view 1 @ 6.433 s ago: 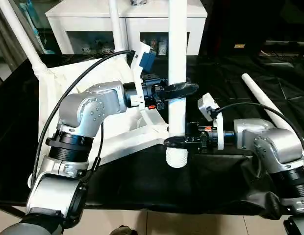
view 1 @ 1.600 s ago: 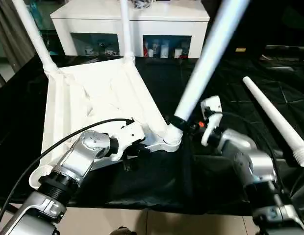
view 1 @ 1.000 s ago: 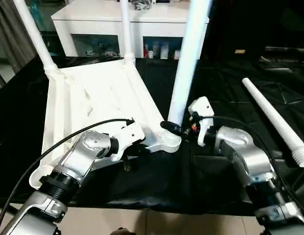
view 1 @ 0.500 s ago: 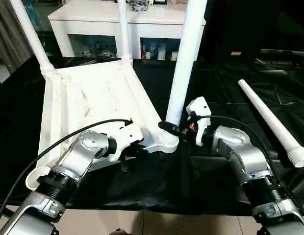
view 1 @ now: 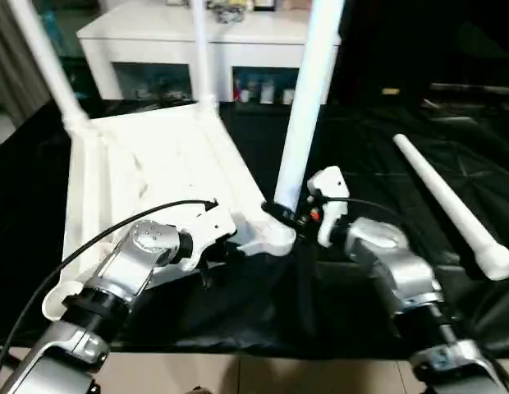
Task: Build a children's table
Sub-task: Rotate leg to tighten
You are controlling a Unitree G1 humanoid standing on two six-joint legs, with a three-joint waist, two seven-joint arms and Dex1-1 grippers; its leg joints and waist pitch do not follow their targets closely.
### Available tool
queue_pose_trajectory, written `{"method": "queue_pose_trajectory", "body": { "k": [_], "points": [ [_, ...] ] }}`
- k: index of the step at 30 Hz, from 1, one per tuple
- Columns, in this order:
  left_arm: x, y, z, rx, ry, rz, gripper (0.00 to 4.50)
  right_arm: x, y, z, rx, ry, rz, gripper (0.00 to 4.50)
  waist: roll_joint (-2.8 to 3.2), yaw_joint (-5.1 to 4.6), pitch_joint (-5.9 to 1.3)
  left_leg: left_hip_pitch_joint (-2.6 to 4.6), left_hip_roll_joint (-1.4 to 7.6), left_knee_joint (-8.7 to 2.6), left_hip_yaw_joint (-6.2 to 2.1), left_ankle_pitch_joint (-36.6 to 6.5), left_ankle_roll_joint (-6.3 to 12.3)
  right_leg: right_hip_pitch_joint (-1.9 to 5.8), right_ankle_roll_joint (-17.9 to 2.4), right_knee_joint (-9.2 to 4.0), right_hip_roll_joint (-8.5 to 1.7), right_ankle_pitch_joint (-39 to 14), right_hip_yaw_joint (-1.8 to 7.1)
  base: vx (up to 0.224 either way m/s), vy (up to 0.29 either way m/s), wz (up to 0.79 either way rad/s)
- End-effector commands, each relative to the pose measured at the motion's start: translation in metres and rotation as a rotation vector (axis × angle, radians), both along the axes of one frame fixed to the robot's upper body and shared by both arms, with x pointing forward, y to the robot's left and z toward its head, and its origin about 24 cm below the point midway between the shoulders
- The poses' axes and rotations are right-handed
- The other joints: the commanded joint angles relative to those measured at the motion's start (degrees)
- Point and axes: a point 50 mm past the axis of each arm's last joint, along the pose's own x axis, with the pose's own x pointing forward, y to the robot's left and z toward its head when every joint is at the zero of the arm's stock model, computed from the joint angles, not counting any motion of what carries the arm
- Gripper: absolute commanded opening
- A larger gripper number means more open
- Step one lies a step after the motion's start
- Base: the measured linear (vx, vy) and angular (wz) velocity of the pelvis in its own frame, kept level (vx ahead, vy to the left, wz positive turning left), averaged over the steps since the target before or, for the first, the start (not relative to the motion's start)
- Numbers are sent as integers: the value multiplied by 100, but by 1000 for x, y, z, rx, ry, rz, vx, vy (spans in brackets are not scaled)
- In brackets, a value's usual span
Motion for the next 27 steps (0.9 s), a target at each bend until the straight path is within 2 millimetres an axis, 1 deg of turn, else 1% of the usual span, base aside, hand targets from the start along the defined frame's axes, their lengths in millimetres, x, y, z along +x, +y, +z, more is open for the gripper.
{"method": "queue_pose_trajectory", "body": {
  "k": [1,2,3,4,5,6,7,8,9,10,11,12,14,15,16,17,18,19,20,21,23,24,25,26,27],
  "points": [
    [13,-3,6,-24,-40,124,0,-6,-29,-49,-129,194,-222,184,17,-93,-185,295,427,-604,-420,-3876,-738,-81,-531,-682,-310,-3659,128,-52,27,-7],
    [19,-11,4,-22,-34,195,0,-2,-27,-49,-139,193,-268,184,17,-117,-196,251,436,-648,-428,-3856,-719,-18,-507,-679,-308,-3545,110,-52,27,-7],
    [20,-14,4,-22,-31,215,0,-1,-26,-49,-144,192,-282,184,40,-116,-189,273,436,-656,-420,-3901,-741,-40,-518,-689,-299,-3512,102,0,0,0],
    [24,-22,2,-21,-24,264,0,2,-24,-49,-156,191,-310,184,38,-122,-197,329,431,-666,-416,-4011,-772,-54,-532,-716,-269,-3382,77,0,0,0],
    [25,-25,2,-21,-20,284,0,2,-23,-49,-162,191,-321,184,42,-118,-191,335,431,-671,-426,-4052,-764,-45,-540,-736,-274,-3318,66,0,0,0],
    [26,-36,1,-16,-15,298,0,4,-22,-49,-165,199,-352,184,43,-142,-187,319,433,-710,-428,-4121,-773,-24,-542,-729,-251,-3165,56,0,0,0],
    [26,-42,1,-13,-13,299,0,5,-21,-49,-164,205,-370,184,53,-154,-174,345,429,-732,-433,-4303,-792,-37,-529,-755,-233,-3118,29,-21,54,-3],
    [26,-46,1,-12,-12,298,0,6,-20,-49,-166,207,-376,184,56,-161,-181,346,428,-737,-444,-4358,-794,-19,-530,-755,-235,-3058,14,-21,54,-3],
    [26,-60,2,-12,-5,297,0,8,-19,-49,-172,219,-400,184,66,-187,-183,336,426,-768,-445,-4472,-781,-6,-518,-761,-235,-2978,4,-14,51,-3],
    [26,-64,3,-15,-3,296,0,8,-18,-50,-171,224,-408,184,66,-187,-183,336,426,-768,-445,-4472,-781,-6,-518,-761,-235,-2978,4,0,0,0],
    [25,-76,5,-22,1,282,0,9,-18,-50,-162,247,-425,184,65,-193,-183,364,415,-761,-433,-4534,-774,-32,-507,-785,-235,-3011,-6,0,0,0],
    [24,-80,6,-25,4,274,0,10,-17,-51,-157,258,-433,184,104,-196,-187,378,418,-775,-438,-4592,-783,-16,-511,-787,-230,-2937,-23,0,0,0],
    [24,-84,7,-24,-2,258,0,10,-17,-53,-144,276,-451,184,97,-220,-178,333,427,-827,-446,-4690,-785,19,-494,-788,-214,-2792,-53,0,0,0],
    [24,-85,7,-21,-5,253,0,11,-17,-53,-144,279,-456,184,104,-230,-178,324,423,-846,-434,-4764,-797,19,-484,-780,-205,-2759,-63,0,0,0],
    [24,-85,7,-14,-10,253,0,11,-17,-54,-142,286,-464,184,97,-226,-183,342,418,-834,-427,-4773,-790,8,-486,-790,-217,-2787,-66,0,0,0],
    [26,-84,7,-1,-13,265,0,12,-15,-55,-138,295,-475,184,100,-231,-179,361,407,-812,-418,-4787,-767,-20,-486,-814,-240,-2904,-75,0,0,0],
    [27,-82,7,3,-13,270,0,12,-15,-56,-138,296,-477,184,100,-237,-168,375,400,-803,-412,-4843,-746,-24,-450,-848,-240,-3054,-120,0,0,0],
    [28,-81,7,10,-15,277,0,13,-15,-56,-140,296,-479,184,86,-234,-166,377,398,-798,-413,-4836,-715,-11,-408,-870,-250,-3164,-150,0,0,0],
    [28,-80,7,13,-16,280,0,13,-15,-56,-141,296,-480,184,88,-231,-161,380,397,-798,-409,-4831,-704,-13,-388,-880,-254,-3226,-160,0,0,0],
    [29,-79,6,19,-18,286,0,13,-14,-56,-142,297,-481,184,90,-228,-168,398,395,-799,-396,-4797,-683,-13,-365,-899,-256,-3289,-173,0,0,0],
    [30,-77,7,22,-19,295,0,13,-14,-56,-143,298,-482,184,100,-219,-180,394,407,-828,-396,-4733,-674,23,-379,-896,-257,-3156,-182,0,0,0],
    [31,-76,7,21,-19,296,0,13,-13,-56,-142,299,-482,184,97,-207,-180,394,417,-849,-381,-4709,-669,22,-403,-898,-255,-3077,-176,0,0,0],
    [31,-76,8,19,-21,294,0,14,-13,-56,-143,298,-481,184,96,-207,-170,408,411,-842,-375,-4718,-668,-6,-409,-918,-258,-3111,-183,0,0,0],
    [31,-76,8,18,-22,292,0,14,-13,-56,-144,296,-479,184,91,-213,-163,410,407,-838,-374,-4725,-659,-11,-402,-933,-258,-3160,-192,0,0,0],
    [31,-76,8,17,-22,291,0,14,-13,-56,-143,295,-478,184,96,-209,-163,411,407,-836,-380,-4722,-651,0,-384,-941,-265,-3216,-206,0,0,0]
  ]
}}
